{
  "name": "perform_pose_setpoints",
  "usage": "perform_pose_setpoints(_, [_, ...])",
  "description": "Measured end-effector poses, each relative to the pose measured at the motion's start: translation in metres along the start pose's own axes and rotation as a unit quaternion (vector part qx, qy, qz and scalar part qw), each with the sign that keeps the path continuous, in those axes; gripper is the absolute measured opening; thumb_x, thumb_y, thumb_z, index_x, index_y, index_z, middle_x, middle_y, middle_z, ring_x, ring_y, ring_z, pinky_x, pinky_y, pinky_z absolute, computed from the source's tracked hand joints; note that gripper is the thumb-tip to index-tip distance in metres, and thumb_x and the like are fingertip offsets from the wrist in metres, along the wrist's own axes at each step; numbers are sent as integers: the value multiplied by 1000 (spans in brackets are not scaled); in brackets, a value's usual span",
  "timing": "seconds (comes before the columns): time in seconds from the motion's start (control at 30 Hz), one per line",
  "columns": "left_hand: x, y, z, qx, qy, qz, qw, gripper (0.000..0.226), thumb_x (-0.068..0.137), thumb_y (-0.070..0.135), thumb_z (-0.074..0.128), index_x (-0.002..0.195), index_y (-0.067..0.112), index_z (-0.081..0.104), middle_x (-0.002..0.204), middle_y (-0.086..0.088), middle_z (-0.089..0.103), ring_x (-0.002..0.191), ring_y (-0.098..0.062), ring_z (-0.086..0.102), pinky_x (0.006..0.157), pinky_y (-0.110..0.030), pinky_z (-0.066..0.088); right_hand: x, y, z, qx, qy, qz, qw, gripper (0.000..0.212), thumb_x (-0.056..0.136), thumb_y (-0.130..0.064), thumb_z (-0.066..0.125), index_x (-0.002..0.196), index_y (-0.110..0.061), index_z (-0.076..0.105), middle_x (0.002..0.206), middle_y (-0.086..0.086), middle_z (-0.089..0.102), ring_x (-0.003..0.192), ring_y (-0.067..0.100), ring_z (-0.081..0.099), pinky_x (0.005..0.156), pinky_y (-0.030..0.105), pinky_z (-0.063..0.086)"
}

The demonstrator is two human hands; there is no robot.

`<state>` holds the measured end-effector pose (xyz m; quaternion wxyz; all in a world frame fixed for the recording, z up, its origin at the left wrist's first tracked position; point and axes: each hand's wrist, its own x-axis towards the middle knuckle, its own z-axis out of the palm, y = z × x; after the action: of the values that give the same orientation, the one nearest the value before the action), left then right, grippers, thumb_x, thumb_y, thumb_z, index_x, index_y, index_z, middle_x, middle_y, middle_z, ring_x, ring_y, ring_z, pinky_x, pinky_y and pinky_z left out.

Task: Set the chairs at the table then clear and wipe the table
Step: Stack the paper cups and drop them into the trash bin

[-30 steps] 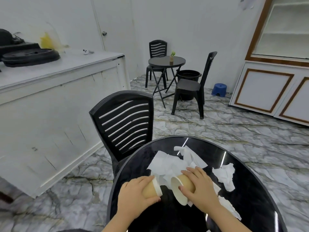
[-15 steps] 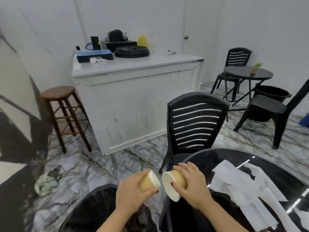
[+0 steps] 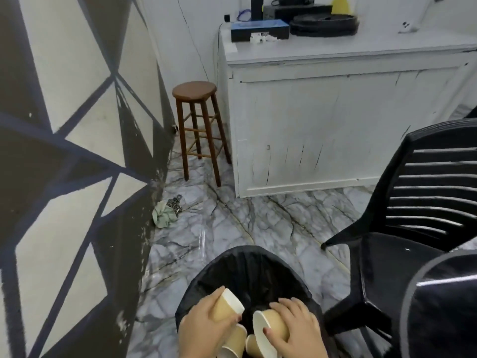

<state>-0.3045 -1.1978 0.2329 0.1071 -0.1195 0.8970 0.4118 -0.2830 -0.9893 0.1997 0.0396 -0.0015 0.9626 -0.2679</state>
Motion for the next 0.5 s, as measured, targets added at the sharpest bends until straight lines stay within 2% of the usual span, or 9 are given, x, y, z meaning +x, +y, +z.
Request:
perform_pose_setpoints(0.07, [10, -17, 11, -23, -7, -32, 999, 65, 47, 63, 73, 104, 68, 43, 113, 26, 56, 117, -3, 48, 102, -26, 36, 2, 12, 30, -20, -1, -9, 1000, 57, 50, -77, 46, 100, -50, 47, 97, -26, 63, 103, 3, 41, 70, 24, 41])
perform_pose_setpoints(0.17, [31, -42, 34, -57, 14, -86, 995, 67, 54, 49, 82, 115, 51, 54, 107, 26, 45, 125, -7, 41, 104, -24, 29, 13, 35, 67, -32, -22, -8, 999, 61, 45, -83, 43, 98, -53, 43, 102, -32, 48, 100, 2, 41, 80, 18, 33])
perform_pose_setpoints(0.2, [40, -51, 42, -61, 16, -98, 993, 67, 54, 50, 82, 115, 51, 54, 107, 26, 44, 124, -7, 41, 105, -24, 29, 19, 44, 81, -38, -10, -15, 999, 62, 43, -84, 41, 98, -54, 41, 103, -31, 42, 100, 1, 41, 80, 16, 30])
perform_pose_setpoints(0.3, [58, -79, 71, -74, -8, -125, 989, 69, 45, 61, 78, 107, 62, 48, 109, 29, 50, 115, -2, 48, 105, -25, 33, 31, 68, 121, -18, -40, -8, 999, 63, 42, -84, 40, 96, -53, 40, 100, -30, 43, 94, 2, 42, 72, 13, 40])
perform_pose_setpoints(0.33, [63, -88, 80, -79, -13, -136, 988, 70, 40, 66, 76, 103, 66, 46, 109, 31, 52, 112, 1, 49, 104, -24, 35, 32, 73, 132, -6, -63, 9, 998, 63, 41, -83, 45, 96, -52, 40, 100, -30, 44, 93, 2, 45, 65, 14, 44])
perform_pose_setpoints(0.37, [69, -98, 91, -84, -21, -146, 986, 71, 36, 70, 73, 100, 69, 43, 110, 33, 52, 110, 3, 50, 103, -22, 36, 32, 82, 143, -11, -57, 17, 998, 64, 40, -80, 53, 95, -51, 40, 104, -29, 43, 92, 3, 49, 63, 14, 45])
perform_pose_setpoints(0.43, [76, -108, 106, -89, -19, -157, 983, 70, 33, 73, 72, 96, 72, 42, 113, 32, 54, 111, 2, 52, 103, -22, 36, 29, 102, 165, -6, -28, -16, 999, 68, 34, -66, 68, 94, -50, 41, 127, -26, 32, 104, 4, 50, 75, 20, 41])
perform_pose_setpoints(0.47, [78, -112, 113, -76, -6, -157, 985, 70, 32, 72, 73, 97, 70, 45, 118, 28, 55, 114, 0, 51, 105, -24, 35, 31, 110, 174, -8, -5, -39, 999, 72, 26, -58, 68, 93, -52, 41, 134, -32, 26, 118, 2, 45, 75, 27, 43])
perform_pose_setpoints(0.5, [79, -114, 117, -57, -5, -150, 987, 77, 32, 75, 69, 106, 65, 47, 128, 24, 52, 120, -1, 47, 107, -25, 32, 37, 114, 188, 17, 62, -64, 996, 83, 9, -55, 55, 92, -57, 41, 132, -44, 27, 126, -6, 39, 75, 33, 45])
